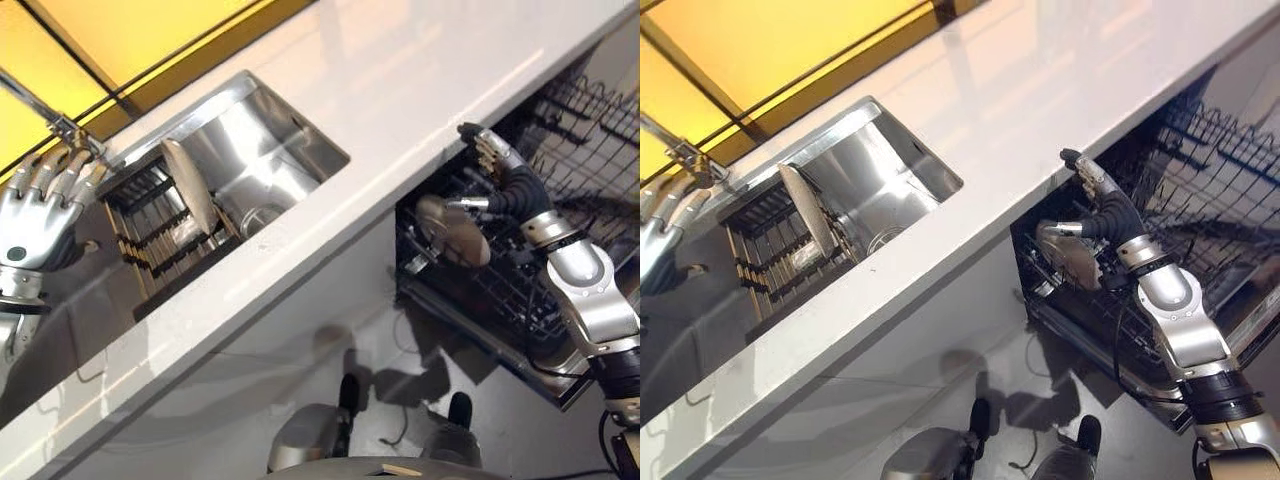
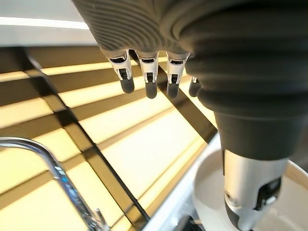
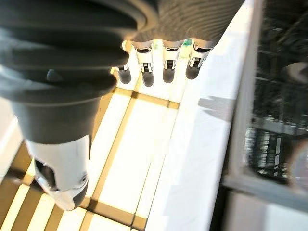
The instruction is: Pick up plates and place into dishwasher.
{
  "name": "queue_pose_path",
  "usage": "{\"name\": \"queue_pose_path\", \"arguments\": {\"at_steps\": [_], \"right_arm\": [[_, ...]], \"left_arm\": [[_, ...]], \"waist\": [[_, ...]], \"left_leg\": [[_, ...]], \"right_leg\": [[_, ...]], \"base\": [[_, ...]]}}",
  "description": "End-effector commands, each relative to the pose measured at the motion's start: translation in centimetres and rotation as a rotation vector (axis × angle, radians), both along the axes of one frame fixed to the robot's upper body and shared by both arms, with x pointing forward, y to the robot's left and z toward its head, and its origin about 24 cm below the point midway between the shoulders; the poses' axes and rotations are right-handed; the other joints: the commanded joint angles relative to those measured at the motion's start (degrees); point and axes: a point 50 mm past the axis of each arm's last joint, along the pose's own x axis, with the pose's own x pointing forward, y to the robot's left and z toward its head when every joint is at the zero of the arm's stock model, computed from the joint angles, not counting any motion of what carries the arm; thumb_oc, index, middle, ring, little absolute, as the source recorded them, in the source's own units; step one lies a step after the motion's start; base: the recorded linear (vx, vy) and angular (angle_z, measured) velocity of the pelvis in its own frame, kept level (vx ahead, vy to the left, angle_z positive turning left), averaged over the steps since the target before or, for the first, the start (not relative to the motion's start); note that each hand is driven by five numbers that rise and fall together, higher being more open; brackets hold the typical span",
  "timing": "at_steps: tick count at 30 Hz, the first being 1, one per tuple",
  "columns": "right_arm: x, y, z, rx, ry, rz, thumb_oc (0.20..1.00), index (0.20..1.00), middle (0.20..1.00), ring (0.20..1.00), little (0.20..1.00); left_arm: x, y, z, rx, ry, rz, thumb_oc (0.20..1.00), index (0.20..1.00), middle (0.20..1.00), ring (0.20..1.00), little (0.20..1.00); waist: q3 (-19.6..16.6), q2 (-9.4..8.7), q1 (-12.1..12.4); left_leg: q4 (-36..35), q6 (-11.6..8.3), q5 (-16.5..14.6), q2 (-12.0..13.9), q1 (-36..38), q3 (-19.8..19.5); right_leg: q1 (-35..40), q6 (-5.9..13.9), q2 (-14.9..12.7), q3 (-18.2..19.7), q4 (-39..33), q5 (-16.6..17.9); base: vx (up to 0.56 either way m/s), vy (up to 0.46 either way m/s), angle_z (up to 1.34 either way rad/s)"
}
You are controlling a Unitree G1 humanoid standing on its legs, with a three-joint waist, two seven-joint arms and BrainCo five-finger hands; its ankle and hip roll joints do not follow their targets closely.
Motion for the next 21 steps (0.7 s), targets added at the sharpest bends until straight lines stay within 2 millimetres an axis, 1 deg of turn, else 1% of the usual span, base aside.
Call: {"name": "queue_pose_path", "arguments": {"at_steps": [1,2,3,6,7,9,11,12,15,16,18,20,21], "right_arm": [[-1.1,1.4,1.9,0.081,-0.155,0.066,1.000,1.000,1.000,1.000,1.000],[-0.9,1.4,2.0,0.085,-0.159,0.068,1.000,1.000,1.000,1.000,1.000],[-0.6,1.4,2.2,0.090,-0.162,0.071,1.000,1.000,1.000,1.000,1.000],[-0.6,0.6,2.5,0.109,-0.164,0.061,1.000,1.000,1.000,1.000,1.000],[-0.9,0.0,2.5,0.122,-0.162,0.058,1.000,1.000,1.000,1.000,1.000],[-1.2,-0.7,2.5,0.142,-0.155,0.049,1.000,1.000,1.000,1.000,1.000],[-1.3,-1.0,2.5,0.150,-0.152,0.041,1.000,1.000,1.000,1.000,1.000],[-1.3,-1.1,2.6,0.159,-0.154,0.033,1.000,1.000,1.000,1.000,1.000],[-1.2,-1.0,3.0,0.170,-0.167,0.023,1.000,1.000,1.000,1.000,1.000],[-1.1,-1.0,3.0,0.174,-0.167,0.017,1.000,1.000,1.000,1.000,1.000],[-1.0,-0.8,3.0,0.181,-0.166,0.012,1.000,1.000,1.000,1.000,1.000],[-0.8,-0.6,2.9,0.190,-0.163,-0.006,1.000,1.000,1.000,1.000,1.000],[-0.8,-0.7,2.8,0.190,-0.164,-0.027,1.000,1.000,1.000,1.000,1.000]], "left_arm": [[0.2,0.8,3.0,0.050,-0.077,0.017,1.000,1.000,1.000,1.000,1.000],[0.6,0.5,3.2,0.051,-0.079,0.015,1.000,1.000,1.000,1.000,1.000],[1.0,0.2,3.6,0.048,-0.084,0.010,1.000,1.000,1.000,1.000,1.000],[2.1,-0.4,3.9,0.041,-0.087,-0.023,1.000,1.000,1.000,1.000,1.000],[2.4,-0.8,4.1,0.045,-0.088,-0.043,1.000,1.000,1.000,1.000,1.000],[2.7,-1.3,4.5,0.038,-0.093,-0.072,1.000,1.000,1.000,1.000,1.000],[2.8,-1.6,4.8,0.032,-0.098,-0.091,1.000,1.000,1.000,1.000,1.000],[2.9,-1.9,5.0,0.041,-0.095,-0.110,1.000,1.000,1.000,1.000,1.000],[3.1,-2.8,5.3,0.056,-0.089,-0.148,1.000,1.000,1.000,1.000,1.000],[3.2,-3.1,5.4,0.063,-0.085,-0.166,1.000,1.000,1.000,1.000,1.000],[3.2,-3.5,5.6,0.074,-0.079,-0.185,1.000,1.000,1.000,1.000,1.000],[3.3,-4.1,5.5,0.083,-0.078,-0.212,1.000,1.000,1.000,1.000,1.000],[3.4,-4.7,5.5,0.085,-0.079,-0.239,1.000,1.000,1.000,1.000,1.000]], "waist": [[-7.39,-2.63,1.25],[-7.75,-3.11,0.82],[-8.08,-3.44,-0.06],[-9.12,-4.30,-2.68],[-9.63,-4.75,-2.98],[-10.56,-5.51,-2.51],[-11.14,-5.95,-2.01],[-11.74,-6.40,-1.29],[-12.43,-7.18,-0.39],[-12.54,-7.41,0.17],[-12.50,-7.70,0.68],[-12.45,-7.76,0.92],[-12.41,-7.63,0.49]], "left_leg": [[-2.66,2.44,0.50,-3.99,1.67,-3.87],[-2.43,2.20,0.04,-4.20,2.07,-4.07],[-2.53,2.04,-0.54,-4.18,2.68,-4.27],[-2.77,1.44,-1.34,-3.90,3.81,-5.80],[-2.59,1.11,-1.78,-3.54,4.01,-5.99],[-2.74,0.65,-2.25,-2.79,4.38,-5.72],[-3.01,0.28,-2.26,-1.86,4.72,-5.44],[-3.22,-0.13,-2.17,-1.04,4.89,-5.08],[-2.20,-1.02,-2.67,0.35,4.42,-4.36],[-1.22,-1.21,-3.71,0.83,4.57,-3.99],[0.49,-1.39,-4.54,0.95,4.04,-3.66],[2.24,-1.65,-4.27,1.01,3.01,-2.68],[3.61,-2.05,-3.19,1.52,1.83,-0.38]], "right_leg": [[-0.11,0.32,0.68,5.00,2.14,1.07],[1.07,0.21,1.68,5.36,-3.22,1.38],[1.77,0.36,2.96,6.69,-7.30,1.47],[2.67,0.94,6.46,13.27,-12.13,2.44],[3.23,0.94,6.88,13.77,-12.57,2.25],[4.47,0.80,6.68,12.35,-13.71,2.10],[5.19,0.64,6.77,11.03,-14.22,2.03],[5.63,0.52,6.57,9.11,-14.41,1.89],[6.33,-0.23,6.72,6.62,-14.51,1.06],[6.82,-0.63,6.88,5.64,-14.48,0.28],[7.21,-1.36,7.05,4.63,-14.53,-0.08],[7.72,-2.01,7.14,3.18,-14.58,-0.42],[8.21,-2.21,7.04,1.55,-14.84,-0.69]], "base": [[0.08,-0.280,0.40],[0.08,-0.262,0.40],[0.05,-0.221,0.46],[0.01,-0.233,0.77],[0.03,-0.277,1.22],[0.03,-0.263,0.95],[0.02,-0.269,0.42],[0.03,-0.269,0.41],[0.05,-0.260,0.40],[0.06,-0.213,0.36],[0.04,-0.179,0.38],[0.01,-0.098,0.29],[-0.01,-0.023,0.39]]}}
